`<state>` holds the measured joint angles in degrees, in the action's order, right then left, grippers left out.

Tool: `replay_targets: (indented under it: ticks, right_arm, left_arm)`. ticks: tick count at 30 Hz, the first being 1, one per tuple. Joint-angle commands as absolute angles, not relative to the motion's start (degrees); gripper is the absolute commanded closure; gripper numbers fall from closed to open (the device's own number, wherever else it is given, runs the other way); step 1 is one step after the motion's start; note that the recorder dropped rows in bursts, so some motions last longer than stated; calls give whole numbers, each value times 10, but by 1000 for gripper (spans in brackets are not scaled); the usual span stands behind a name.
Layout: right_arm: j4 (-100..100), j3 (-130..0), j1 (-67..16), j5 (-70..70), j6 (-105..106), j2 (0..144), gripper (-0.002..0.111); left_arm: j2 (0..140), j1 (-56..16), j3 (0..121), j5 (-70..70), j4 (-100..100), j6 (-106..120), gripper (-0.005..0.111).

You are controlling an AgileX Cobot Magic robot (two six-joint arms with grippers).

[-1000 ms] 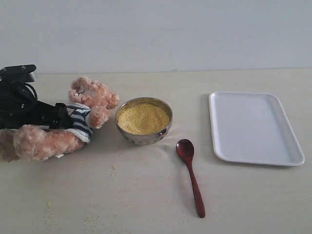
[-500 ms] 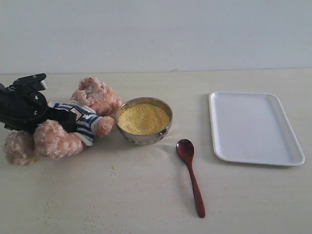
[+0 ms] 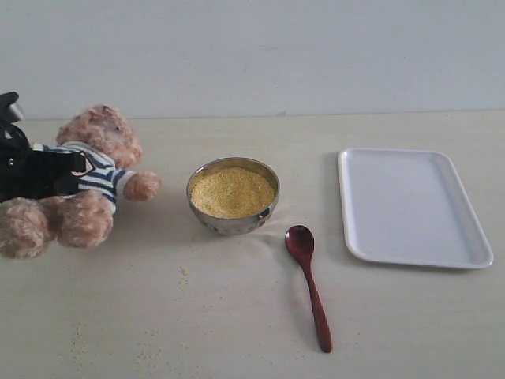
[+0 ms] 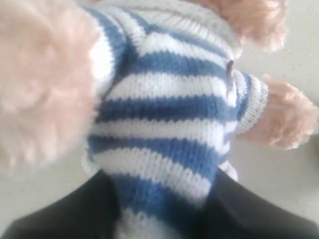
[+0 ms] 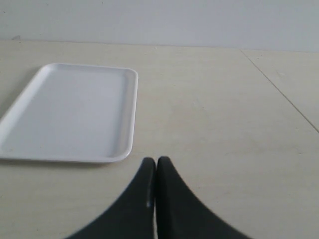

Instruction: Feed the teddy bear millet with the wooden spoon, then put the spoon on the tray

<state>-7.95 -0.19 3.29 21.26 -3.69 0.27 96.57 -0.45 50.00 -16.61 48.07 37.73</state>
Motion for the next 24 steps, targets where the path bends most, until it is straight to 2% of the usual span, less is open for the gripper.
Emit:
replay_targets:
  ticks: [1, 12, 24]
  right_arm:
    - [-80, 0, 35, 210, -40, 0, 109]
    - [-80, 0, 35, 210, -40, 0, 109]
    - [-114, 0, 35, 194, 66, 0, 109]
  left_arm:
    - [877, -3, 436, -166, 504, 358, 102]
    - [718, -3, 325, -164, 627, 448, 102]
    - [689, -3, 246, -240, 853, 708, 102]
